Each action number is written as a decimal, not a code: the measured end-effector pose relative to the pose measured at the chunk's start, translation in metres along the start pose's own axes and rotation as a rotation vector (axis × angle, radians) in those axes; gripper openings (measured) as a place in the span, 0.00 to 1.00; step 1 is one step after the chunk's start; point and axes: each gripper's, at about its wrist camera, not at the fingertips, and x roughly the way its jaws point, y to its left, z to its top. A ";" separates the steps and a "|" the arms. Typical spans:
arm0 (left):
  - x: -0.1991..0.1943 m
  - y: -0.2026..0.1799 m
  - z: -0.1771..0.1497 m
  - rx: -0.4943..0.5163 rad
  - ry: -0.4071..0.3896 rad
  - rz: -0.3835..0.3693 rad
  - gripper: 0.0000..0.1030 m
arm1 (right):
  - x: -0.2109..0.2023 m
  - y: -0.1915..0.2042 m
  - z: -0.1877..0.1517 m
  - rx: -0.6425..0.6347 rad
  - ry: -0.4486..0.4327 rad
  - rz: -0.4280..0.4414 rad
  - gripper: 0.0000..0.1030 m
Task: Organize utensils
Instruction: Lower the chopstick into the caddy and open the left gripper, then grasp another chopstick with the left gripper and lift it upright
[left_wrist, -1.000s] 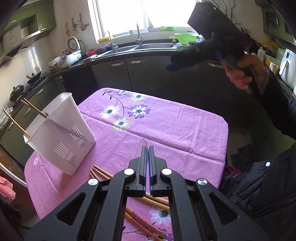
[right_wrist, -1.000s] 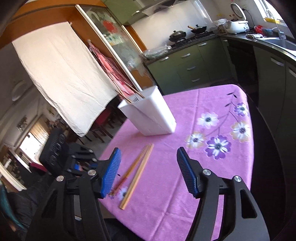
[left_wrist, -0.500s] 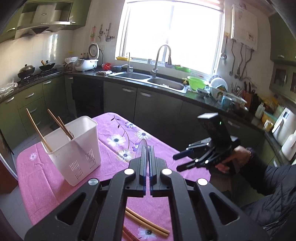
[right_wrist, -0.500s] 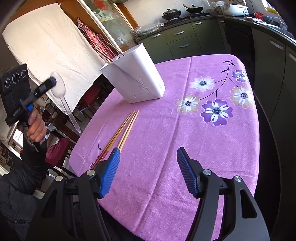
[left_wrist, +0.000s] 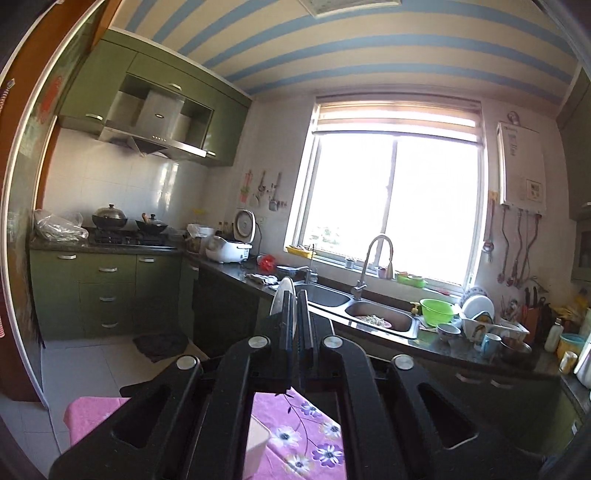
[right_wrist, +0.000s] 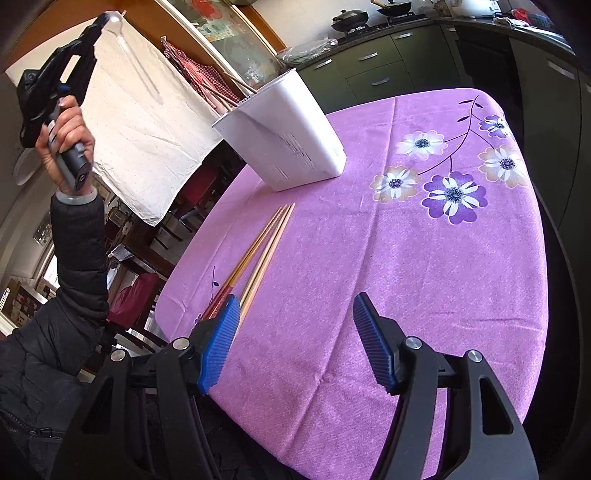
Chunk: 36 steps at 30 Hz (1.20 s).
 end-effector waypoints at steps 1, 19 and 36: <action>0.007 0.008 -0.002 -0.016 0.002 0.008 0.02 | -0.001 0.000 0.000 0.001 -0.002 0.003 0.62; 0.065 0.082 -0.095 -0.142 0.166 0.119 0.02 | 0.007 0.019 0.005 -0.029 0.024 0.048 0.62; 0.001 0.044 -0.097 -0.026 0.507 0.336 0.45 | 0.017 0.036 0.018 -0.064 0.077 -0.003 0.71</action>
